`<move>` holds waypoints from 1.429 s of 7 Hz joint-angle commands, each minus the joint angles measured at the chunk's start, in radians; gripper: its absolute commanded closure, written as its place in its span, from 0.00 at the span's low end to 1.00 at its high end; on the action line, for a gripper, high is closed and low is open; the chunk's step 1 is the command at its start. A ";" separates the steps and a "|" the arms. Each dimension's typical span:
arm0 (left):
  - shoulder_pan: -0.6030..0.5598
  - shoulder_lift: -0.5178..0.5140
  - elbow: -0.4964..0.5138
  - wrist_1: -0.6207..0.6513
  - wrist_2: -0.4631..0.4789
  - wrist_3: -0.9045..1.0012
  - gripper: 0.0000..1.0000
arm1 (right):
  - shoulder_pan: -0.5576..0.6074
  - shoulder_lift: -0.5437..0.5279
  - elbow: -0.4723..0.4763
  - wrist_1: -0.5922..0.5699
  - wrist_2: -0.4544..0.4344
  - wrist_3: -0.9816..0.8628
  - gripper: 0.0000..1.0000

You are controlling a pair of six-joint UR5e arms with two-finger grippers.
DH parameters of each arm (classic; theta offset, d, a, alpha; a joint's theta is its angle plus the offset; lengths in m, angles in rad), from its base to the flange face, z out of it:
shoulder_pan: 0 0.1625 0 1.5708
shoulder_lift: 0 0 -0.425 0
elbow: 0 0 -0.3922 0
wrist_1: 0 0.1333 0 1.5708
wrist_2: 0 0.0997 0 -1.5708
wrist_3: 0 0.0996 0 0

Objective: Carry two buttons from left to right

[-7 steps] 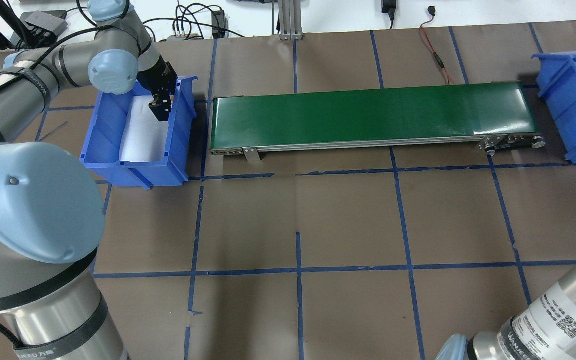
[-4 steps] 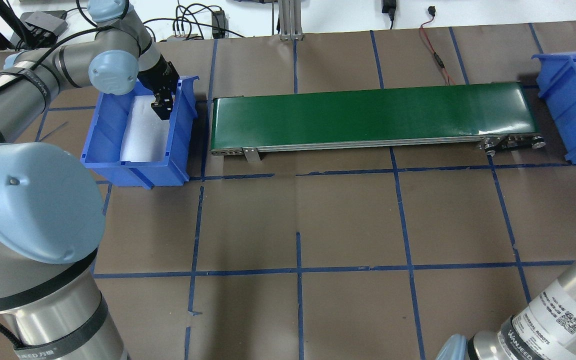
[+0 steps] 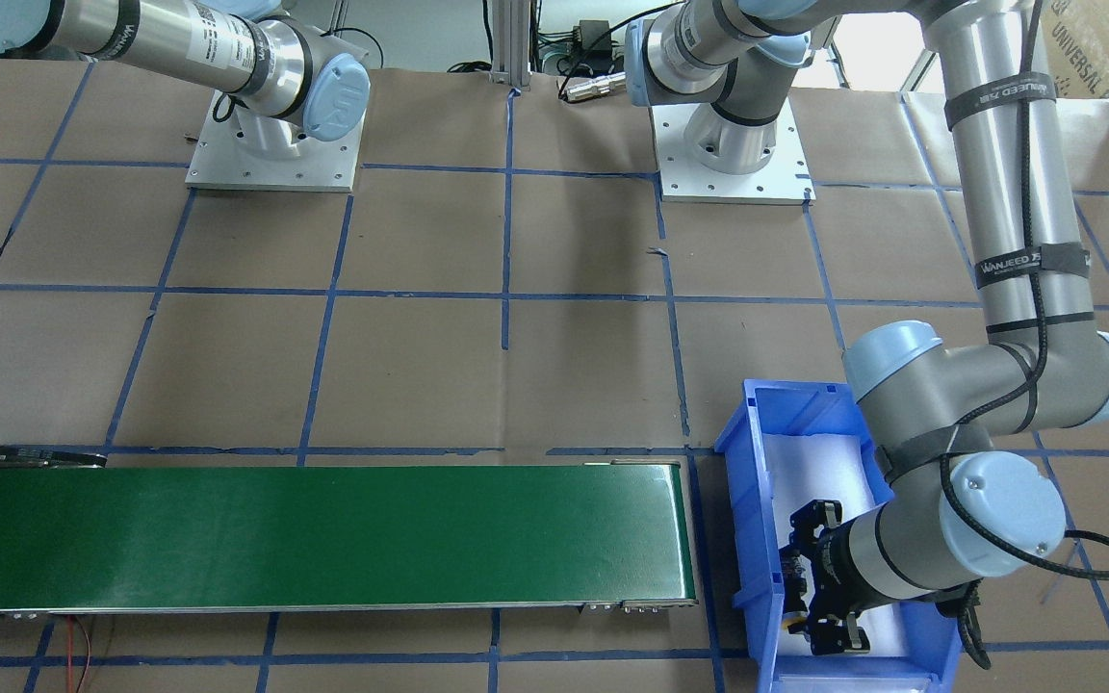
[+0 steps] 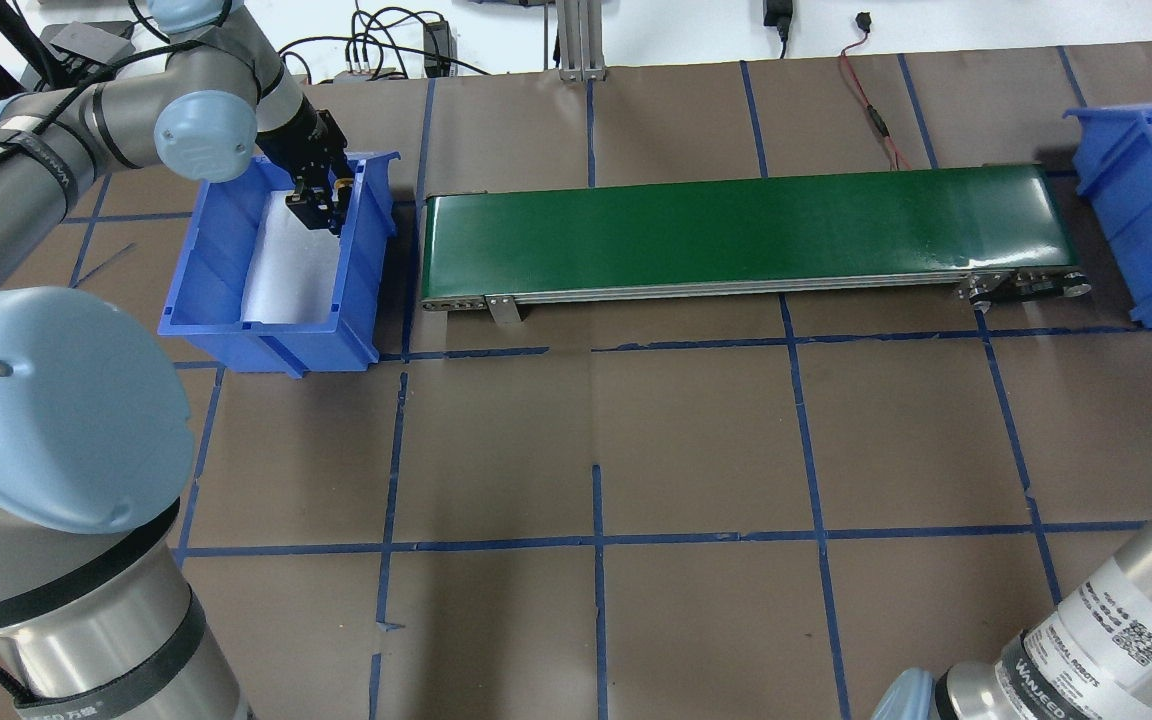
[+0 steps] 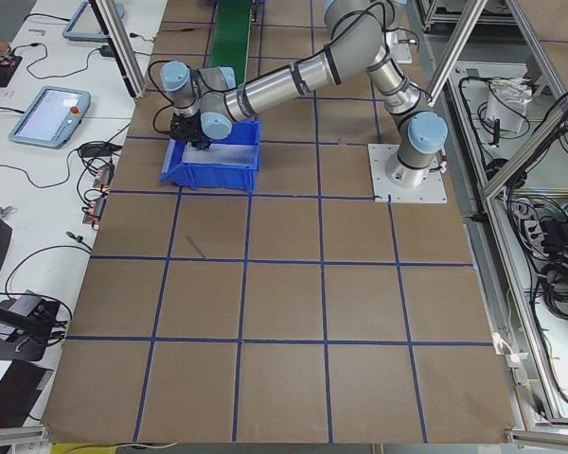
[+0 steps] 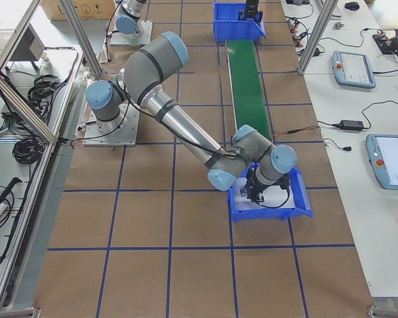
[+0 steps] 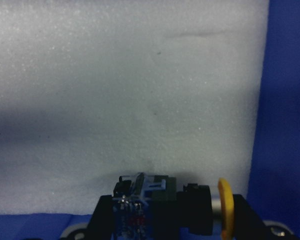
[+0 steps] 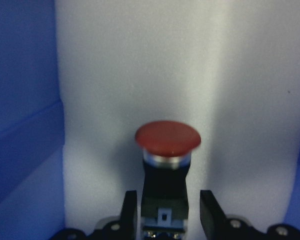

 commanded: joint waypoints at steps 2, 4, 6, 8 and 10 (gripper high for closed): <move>0.039 0.104 0.000 -0.017 0.014 0.028 0.21 | 0.000 -0.022 -0.003 0.015 0.003 -0.007 0.29; 0.029 0.200 0.007 -0.018 0.015 0.016 0.21 | 0.000 -0.117 -0.008 0.085 0.004 -0.010 0.26; -0.026 0.266 0.015 -0.035 0.015 0.017 0.20 | 0.015 -0.227 -0.008 0.174 0.026 -0.011 0.16; -0.146 0.242 0.006 -0.021 0.026 -0.012 0.20 | 0.119 -0.315 -0.003 0.231 0.062 -0.004 0.04; -0.232 0.192 0.000 0.021 0.028 -0.046 0.19 | 0.274 -0.376 0.012 0.233 0.093 0.018 0.05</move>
